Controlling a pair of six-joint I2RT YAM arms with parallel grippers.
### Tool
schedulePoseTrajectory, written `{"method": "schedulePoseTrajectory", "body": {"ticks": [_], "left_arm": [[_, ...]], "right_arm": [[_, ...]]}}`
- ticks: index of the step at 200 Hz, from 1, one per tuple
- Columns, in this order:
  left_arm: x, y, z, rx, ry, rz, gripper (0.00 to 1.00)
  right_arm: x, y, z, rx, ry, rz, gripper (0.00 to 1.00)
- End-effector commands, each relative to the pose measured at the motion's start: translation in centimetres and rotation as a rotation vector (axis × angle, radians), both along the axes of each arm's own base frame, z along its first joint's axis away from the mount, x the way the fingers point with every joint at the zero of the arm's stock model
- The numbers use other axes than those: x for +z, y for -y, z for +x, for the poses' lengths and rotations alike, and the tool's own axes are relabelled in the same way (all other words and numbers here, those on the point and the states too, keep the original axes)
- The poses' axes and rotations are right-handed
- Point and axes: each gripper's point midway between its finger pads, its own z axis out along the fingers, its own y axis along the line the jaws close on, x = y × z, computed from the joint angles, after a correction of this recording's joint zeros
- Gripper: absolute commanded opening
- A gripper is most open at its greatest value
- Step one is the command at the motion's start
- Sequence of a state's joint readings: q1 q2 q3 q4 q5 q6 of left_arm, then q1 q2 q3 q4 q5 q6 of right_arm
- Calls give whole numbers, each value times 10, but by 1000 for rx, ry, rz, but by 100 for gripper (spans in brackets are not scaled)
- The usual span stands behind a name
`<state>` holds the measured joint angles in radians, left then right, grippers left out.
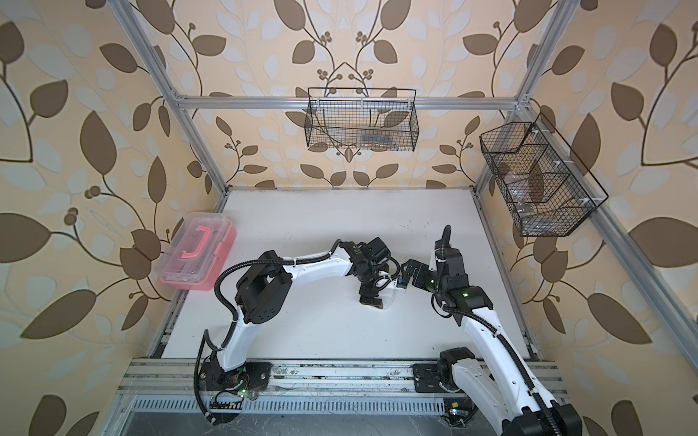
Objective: Insert the battery into the alarm
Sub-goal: Adjust the alarm at the center of the board.
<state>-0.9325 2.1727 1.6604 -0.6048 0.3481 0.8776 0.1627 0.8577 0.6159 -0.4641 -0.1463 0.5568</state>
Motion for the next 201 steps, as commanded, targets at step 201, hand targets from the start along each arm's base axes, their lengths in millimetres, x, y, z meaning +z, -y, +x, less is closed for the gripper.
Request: {"method": "schedulePoseTrajectory", "body": {"ticks": [201], "left_arm": [[53, -8, 42, 283, -114, -357, 69]], "right_arm": [[-38, -19, -43, 6, -95, 316, 100]]}}
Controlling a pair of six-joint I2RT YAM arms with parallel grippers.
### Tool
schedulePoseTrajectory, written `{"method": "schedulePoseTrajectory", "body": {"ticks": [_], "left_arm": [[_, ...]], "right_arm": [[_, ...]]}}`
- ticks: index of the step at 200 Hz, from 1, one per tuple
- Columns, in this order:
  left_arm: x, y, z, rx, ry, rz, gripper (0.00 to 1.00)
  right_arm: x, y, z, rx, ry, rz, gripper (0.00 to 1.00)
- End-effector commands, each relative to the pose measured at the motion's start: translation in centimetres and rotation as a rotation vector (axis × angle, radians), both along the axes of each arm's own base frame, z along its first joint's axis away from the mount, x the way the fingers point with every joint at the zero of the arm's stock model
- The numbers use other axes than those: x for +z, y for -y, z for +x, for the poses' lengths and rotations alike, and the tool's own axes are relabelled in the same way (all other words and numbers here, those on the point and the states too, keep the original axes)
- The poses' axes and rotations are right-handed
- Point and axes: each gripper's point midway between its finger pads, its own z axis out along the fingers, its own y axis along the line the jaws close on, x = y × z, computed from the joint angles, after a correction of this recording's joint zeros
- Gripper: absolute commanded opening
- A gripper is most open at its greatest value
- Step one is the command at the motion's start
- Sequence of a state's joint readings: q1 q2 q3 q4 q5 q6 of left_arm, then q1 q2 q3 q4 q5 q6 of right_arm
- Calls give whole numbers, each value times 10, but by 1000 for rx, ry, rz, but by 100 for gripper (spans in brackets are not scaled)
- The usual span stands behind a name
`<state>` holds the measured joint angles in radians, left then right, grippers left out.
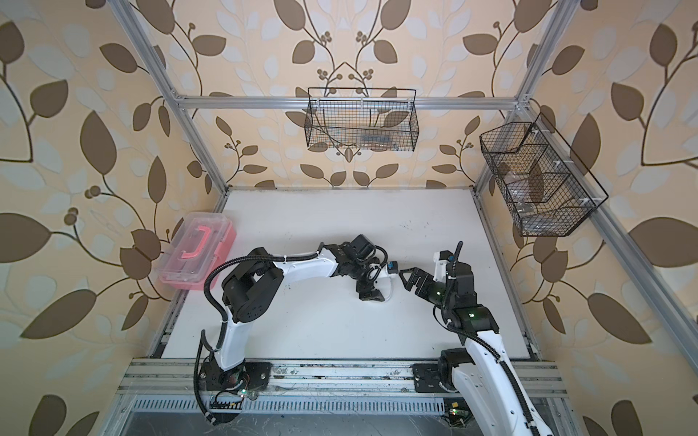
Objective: Insert the battery into the alarm
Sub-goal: Adjust the alarm at the center of the board.
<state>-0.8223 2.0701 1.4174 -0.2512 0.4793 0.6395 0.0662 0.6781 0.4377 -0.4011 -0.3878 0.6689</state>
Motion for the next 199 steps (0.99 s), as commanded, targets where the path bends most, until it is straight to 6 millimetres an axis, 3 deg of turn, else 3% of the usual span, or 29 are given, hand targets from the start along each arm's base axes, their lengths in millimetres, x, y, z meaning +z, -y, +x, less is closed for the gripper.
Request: {"method": "schedulePoseTrajectory", "body": {"ticks": [1, 36, 61, 106, 199], "left_arm": [[43, 5, 7, 44, -12, -131, 69], [55, 6, 12, 66, -11, -186, 69], [63, 11, 13, 77, -25, -232, 68], [74, 19, 12, 88, -59, -304, 68], [84, 31, -7, 53, -86, -333, 67]], "right_arm": [[-23, -8, -15, 8, -103, 74, 100], [-38, -16, -19, 6, -127, 157, 99], [-36, -30, -12, 18, -94, 279, 98], [-39, -45, -10, 58, -86, 303, 97], [-35, -46, 10, 11, -54, 354, 89]]}}
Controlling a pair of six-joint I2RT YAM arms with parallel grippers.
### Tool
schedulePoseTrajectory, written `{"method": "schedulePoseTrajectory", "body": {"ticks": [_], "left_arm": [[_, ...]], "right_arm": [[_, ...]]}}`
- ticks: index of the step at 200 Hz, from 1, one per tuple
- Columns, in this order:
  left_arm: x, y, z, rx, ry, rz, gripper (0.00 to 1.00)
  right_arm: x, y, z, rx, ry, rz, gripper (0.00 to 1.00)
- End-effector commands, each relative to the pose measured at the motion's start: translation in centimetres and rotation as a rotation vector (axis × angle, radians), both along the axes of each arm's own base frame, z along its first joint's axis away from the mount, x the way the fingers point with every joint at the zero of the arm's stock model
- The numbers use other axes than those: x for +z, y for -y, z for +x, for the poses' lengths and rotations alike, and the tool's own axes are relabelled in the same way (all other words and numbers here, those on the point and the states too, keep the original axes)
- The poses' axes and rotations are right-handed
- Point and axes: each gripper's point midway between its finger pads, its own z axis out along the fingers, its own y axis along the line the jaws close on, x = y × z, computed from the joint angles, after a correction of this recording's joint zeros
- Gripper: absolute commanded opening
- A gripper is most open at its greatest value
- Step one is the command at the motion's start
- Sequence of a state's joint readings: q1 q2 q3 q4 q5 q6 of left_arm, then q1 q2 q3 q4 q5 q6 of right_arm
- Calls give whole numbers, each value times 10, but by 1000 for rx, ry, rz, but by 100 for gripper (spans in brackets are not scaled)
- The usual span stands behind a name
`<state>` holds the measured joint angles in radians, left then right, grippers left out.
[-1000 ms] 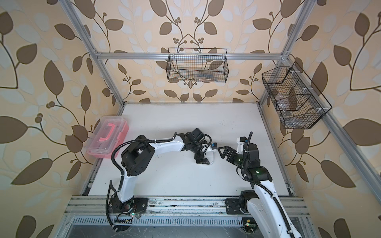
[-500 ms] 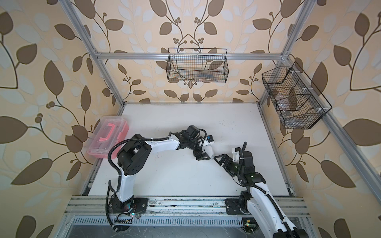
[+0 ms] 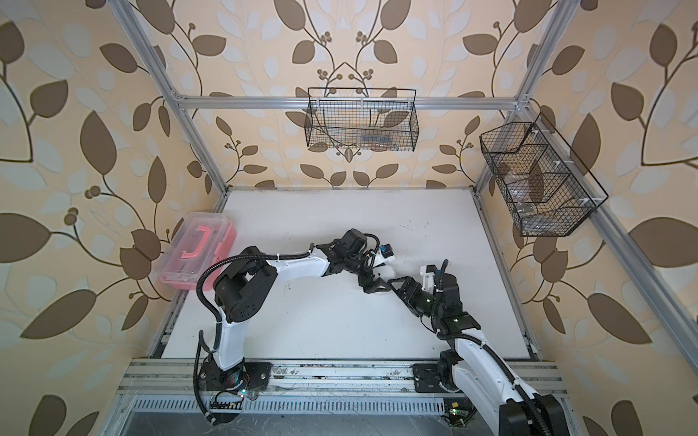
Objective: Insert the battery into the alarm
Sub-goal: Adjust the alarm at the center of the board.
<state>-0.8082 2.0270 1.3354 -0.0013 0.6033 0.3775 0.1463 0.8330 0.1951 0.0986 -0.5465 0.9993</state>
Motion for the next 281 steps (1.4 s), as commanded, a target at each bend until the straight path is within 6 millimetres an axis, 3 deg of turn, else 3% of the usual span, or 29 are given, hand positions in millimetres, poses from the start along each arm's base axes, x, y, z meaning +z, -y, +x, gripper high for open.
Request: {"method": "schedulePoseTrajectory", "body": {"ticks": [1, 85, 109, 137, 184, 221, 281], "left_arm": [[50, 12, -10, -44, 47, -117, 67], [53, 19, -16, -60, 30, -124, 67], [54, 19, -15, -61, 33, -126, 68], [56, 21, -16, -64, 32, -132, 67], [60, 22, -15, -64, 36, -136, 68], [60, 20, -16, -63, 42, -132, 73], [69, 11, -7, -5, 129, -136, 91]], "right_arm": [[7, -1, 8, -21, 25, 31, 89], [13, -2, 14, -25, 50, 45, 56], [15, -3, 14, -25, 57, 52, 50], [15, -4, 16, -21, 58, 59, 51], [18, -6, 18, -13, 68, 59, 35], [20, -5, 19, -12, 68, 20, 29], [29, 3, 24, -44, 79, -81, 24]]}}
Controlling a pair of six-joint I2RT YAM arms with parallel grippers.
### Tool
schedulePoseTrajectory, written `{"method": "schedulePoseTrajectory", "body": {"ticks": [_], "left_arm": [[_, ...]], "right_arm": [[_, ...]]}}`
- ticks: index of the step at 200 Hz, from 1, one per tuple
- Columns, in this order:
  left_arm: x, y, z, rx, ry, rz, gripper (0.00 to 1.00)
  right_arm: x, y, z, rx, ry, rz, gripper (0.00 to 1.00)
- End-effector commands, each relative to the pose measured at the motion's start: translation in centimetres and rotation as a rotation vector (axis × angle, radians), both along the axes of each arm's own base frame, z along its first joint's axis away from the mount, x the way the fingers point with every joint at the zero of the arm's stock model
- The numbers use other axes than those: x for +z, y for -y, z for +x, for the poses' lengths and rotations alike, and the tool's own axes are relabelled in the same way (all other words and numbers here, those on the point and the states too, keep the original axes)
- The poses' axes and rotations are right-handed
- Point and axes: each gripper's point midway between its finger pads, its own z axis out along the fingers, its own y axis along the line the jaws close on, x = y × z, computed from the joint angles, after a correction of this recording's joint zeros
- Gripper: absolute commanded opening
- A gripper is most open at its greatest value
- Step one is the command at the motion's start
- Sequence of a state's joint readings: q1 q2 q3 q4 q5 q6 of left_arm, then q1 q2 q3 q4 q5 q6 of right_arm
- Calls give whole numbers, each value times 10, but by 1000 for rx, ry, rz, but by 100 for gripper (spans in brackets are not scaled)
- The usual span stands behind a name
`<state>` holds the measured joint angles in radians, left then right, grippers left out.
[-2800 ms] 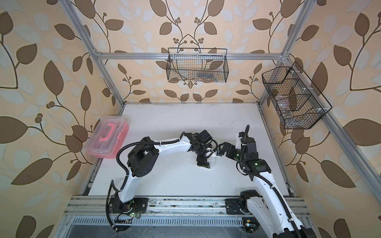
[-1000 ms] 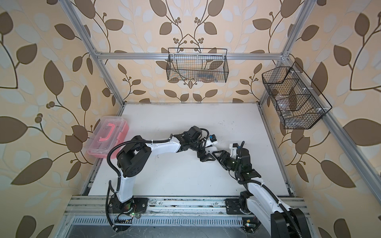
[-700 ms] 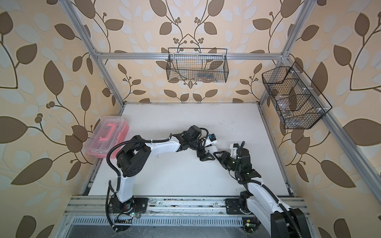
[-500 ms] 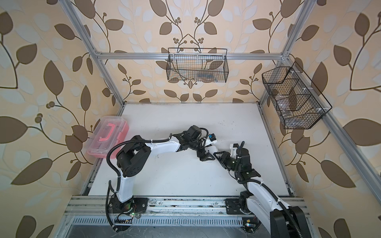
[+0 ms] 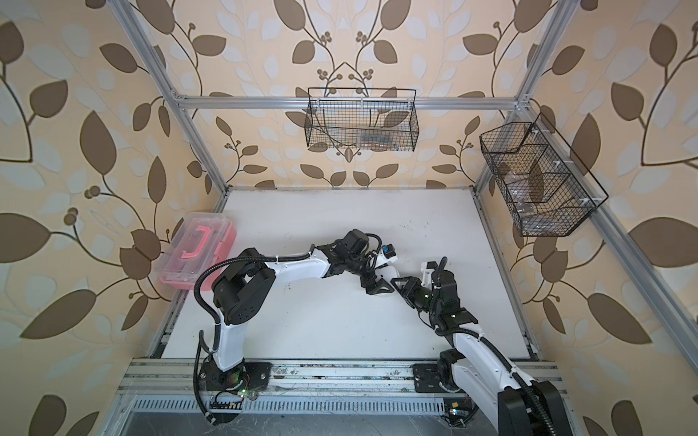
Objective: Insert the battery into the alarm
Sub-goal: Adjust the alarm at the center of the board.
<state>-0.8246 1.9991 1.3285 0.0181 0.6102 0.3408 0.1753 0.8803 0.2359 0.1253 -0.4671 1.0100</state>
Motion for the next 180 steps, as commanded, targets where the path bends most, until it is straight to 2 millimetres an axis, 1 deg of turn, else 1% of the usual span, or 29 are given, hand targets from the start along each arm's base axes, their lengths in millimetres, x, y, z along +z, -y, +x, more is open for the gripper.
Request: {"method": "schedulePoseTrajectory", "body": {"ticks": [1, 10, 24, 47, 74, 91, 102, 115, 130, 135, 157, 173, 180], "left_arm": [[54, 4, 0, 1, 136, -103, 92], [56, 1, 5, 28, 153, -103, 96], [61, -5, 13, 85, 174, -118, 99], [71, -15, 25, 172, 182, -159, 99], [74, -20, 34, 245, 184, -168, 99], [78, -27, 41, 315, 198, -183, 99], [83, -36, 46, 381, 205, -189, 99], [90, -51, 51, 475, 218, -197, 99], [91, -68, 51, 547, 217, -178, 99], [90, -73, 49, 568, 207, -167, 99], [85, -105, 57, 737, 188, -93, 99], [79, -124, 58, 808, 176, -51, 99], [79, -131, 57, 830, 166, -52, 99]], "right_arm": [[23, 1, 9, -1, 59, -52, 24], [24, 3, 10, -7, 53, -79, 24], [28, 7, 11, -13, 54, -134, 24], [34, 11, 12, -8, 52, -220, 24], [40, 8, 12, 19, 66, -278, 25], [40, 14, 9, 16, 48, -346, 25], [39, 22, 7, 6, 21, -401, 25], [41, 31, 4, -9, 2, -469, 25], [46, 40, 4, -16, -10, -548, 25], [47, 43, 4, -17, -17, -573, 25], [45, 58, 7, -34, -71, -685, 25], [43, 65, 9, -52, -108, -755, 25], [42, 68, 11, -59, -114, -781, 25]]}}
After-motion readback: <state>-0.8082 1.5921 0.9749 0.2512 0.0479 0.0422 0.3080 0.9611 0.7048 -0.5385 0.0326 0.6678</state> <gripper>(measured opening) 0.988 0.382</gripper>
